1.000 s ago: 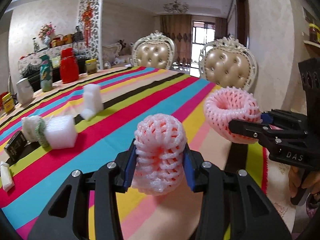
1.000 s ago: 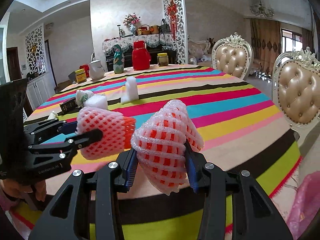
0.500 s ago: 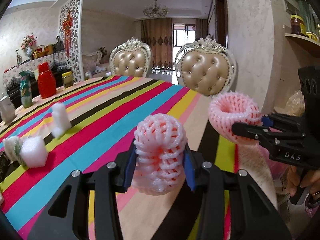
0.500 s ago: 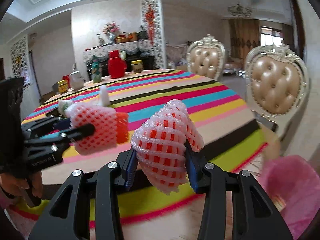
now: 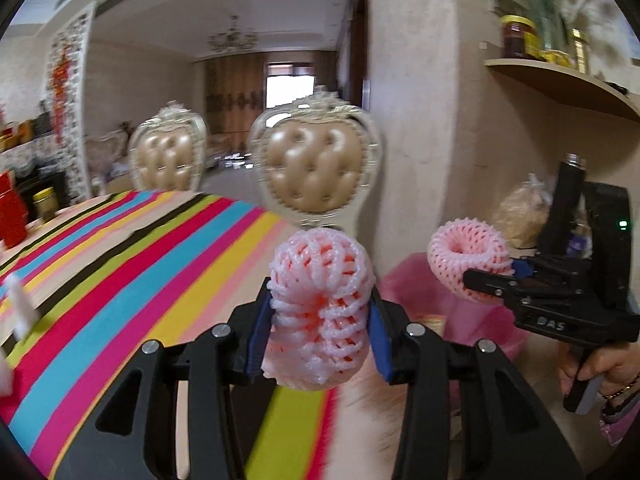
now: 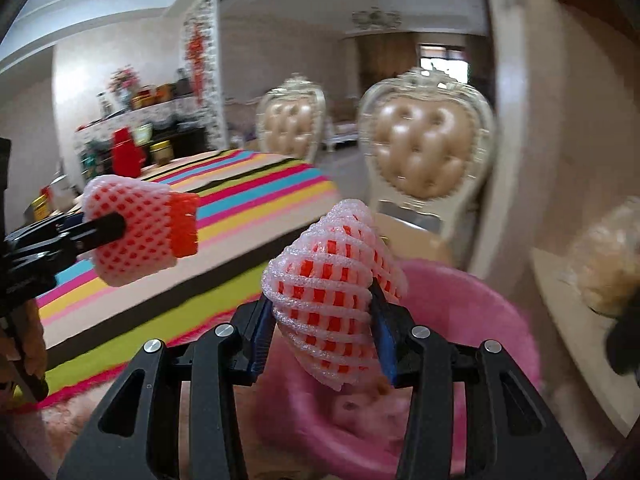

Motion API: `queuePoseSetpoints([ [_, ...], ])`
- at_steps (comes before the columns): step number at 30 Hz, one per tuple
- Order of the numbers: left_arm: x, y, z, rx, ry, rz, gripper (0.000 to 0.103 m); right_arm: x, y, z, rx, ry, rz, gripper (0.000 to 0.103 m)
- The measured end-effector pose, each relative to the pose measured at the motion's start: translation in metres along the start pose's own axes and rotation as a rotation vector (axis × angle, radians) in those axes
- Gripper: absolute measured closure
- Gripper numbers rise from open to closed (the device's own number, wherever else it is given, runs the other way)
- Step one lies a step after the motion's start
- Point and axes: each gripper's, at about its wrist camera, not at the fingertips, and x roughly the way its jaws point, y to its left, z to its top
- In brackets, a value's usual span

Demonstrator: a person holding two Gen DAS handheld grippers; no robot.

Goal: Collect trash
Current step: 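Carry both pink foam nets to the pink bin and release them, then return both open tools to the table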

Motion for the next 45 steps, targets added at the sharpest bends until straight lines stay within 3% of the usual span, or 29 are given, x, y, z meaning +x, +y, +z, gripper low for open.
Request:
queuePoseSetpoints([
  [3,0.014,-0.025,0.006,0.006,0.008,-0.072,0.060,-0.003,-0.030,-0.005,0.035,0.006,-0.065,0.059],
  [8,0.045,-0.067,0.009,0.033,0.048,-0.166,0.060,-0.006,-0.067,-0.015,0.106,0.015,-0.097,0.058],
  [16,0.103,-0.112,0.011,0.053,0.110,-0.230,0.056,0.000,-0.097,-0.028,0.155,0.035,-0.087,0.053],
  [19,0.128,-0.119,0.011,0.032,0.147,-0.240,0.049,0.013,-0.099,-0.033,0.150,0.060,-0.066,0.046],
  [21,0.136,-0.113,0.012,0.002,0.163,-0.212,0.038,0.019,-0.102,-0.034,0.152,0.063,-0.062,0.037],
  [23,0.133,-0.100,0.011,-0.031,0.150,-0.182,0.020,0.020,-0.103,-0.034,0.161,0.064,-0.068,0.035],
  [26,0.118,-0.078,0.009,-0.031,0.119,-0.113,0.011,0.016,-0.103,-0.032,0.162,0.046,-0.068,0.026],
  [28,0.105,-0.060,0.008,-0.030,0.099,-0.078,0.005,0.014,-0.100,-0.030,0.157,0.036,-0.074,0.026],
  [32,0.076,-0.031,0.003,-0.020,0.082,0.009,0.005,0.008,-0.085,-0.022,0.145,0.022,-0.047,0.025],
  [37,0.026,0.016,-0.014,-0.009,0.069,0.176,0.005,0.009,-0.030,-0.007,0.060,0.009,0.060,0.024],
  [45,-0.073,0.105,-0.049,-0.092,0.079,0.484,0.005,0.034,0.110,0.017,-0.152,0.013,0.288,0.019],
])
